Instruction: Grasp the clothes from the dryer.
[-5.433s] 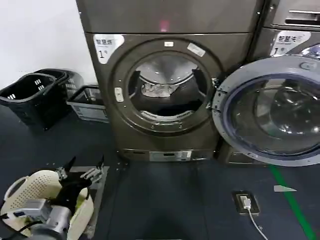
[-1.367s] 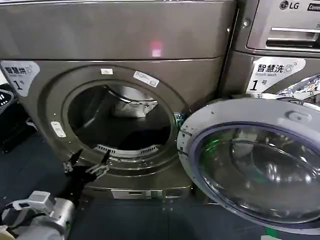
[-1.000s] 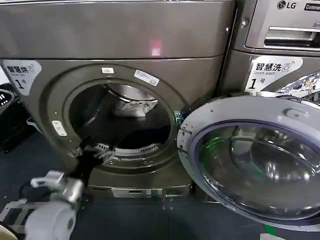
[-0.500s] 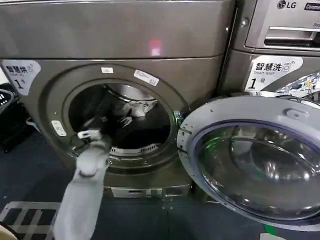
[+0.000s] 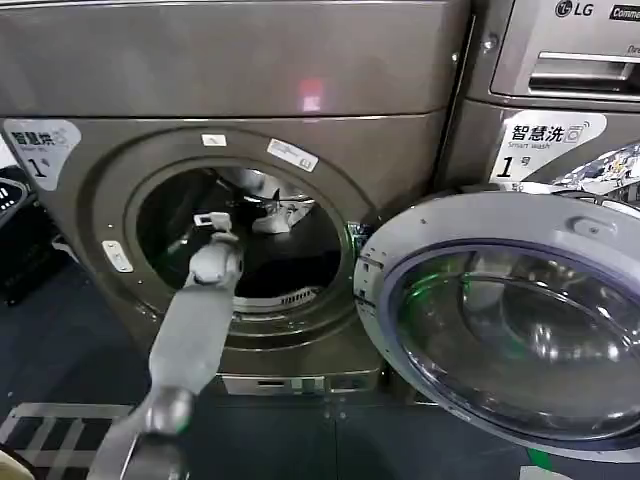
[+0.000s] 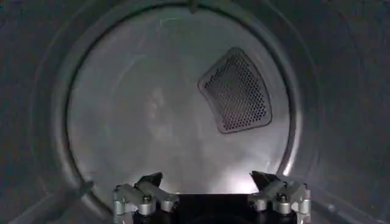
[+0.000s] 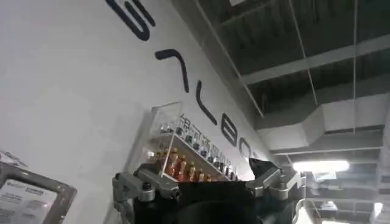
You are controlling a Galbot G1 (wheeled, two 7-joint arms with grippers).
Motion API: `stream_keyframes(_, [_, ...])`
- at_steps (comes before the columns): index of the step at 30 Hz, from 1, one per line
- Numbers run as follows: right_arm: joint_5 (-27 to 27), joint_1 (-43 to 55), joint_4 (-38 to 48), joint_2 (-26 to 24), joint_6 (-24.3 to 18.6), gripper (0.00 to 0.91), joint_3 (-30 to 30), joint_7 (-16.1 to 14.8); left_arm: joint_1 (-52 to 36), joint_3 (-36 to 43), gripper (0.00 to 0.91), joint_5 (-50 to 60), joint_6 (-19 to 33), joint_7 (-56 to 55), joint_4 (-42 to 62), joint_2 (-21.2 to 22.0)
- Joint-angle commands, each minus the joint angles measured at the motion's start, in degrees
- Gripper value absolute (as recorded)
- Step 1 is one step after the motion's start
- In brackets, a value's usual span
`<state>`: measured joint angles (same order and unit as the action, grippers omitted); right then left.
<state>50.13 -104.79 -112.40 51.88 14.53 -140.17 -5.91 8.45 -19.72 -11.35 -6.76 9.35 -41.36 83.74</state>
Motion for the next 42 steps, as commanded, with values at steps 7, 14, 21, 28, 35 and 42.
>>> stream_keyframes(7, [0.0, 0.5, -0.3, 0.4, -0.4, 0.907, 0.7, -0.5, -10.6, 20.6, 0.907, 3.1, 2.3, 29.2, 17.0, -2.9])
stream_keyframes(14, [-0.5, 1.0, -0.3, 0.5, -0.8, 0.907, 1.7, -1.0, -13.3, 28.5, 0.907, 9.8, 1.7, 41.0, 17.9, -4.1])
stream_keyframes(21, [-0.8, 1.6, -0.4, 0.5, -0.9, 0.907, 2.6, -1.1, -15.6, 36.4, 0.907, 14.8, 3.2, 50.9, 18.7, -5.6])
stream_keyframes(28, [-1.0, 1.8, -0.2, 0.6, -1.0, 0.907, 2.9, -1.2, -17.3, 42.0, 0.907, 24.4, 4.2, 52.8, 20.6, -2.4])
stream_keyframes(35, [-1.0, 1.7, -0.2, 0.8, -1.0, 0.907, 2.6, -1.4, -18.1, 44.7, 0.907, 31.1, 4.2, 53.0, 23.1, 0.2])
stream_keyframes(42, [-1.7, 2.0, -0.2, 0.9, -1.2, 0.907, 2.9, -1.5, -17.6, 46.3, 0.907, 32.0, 4.2, 52.8, 24.0, 1.3])
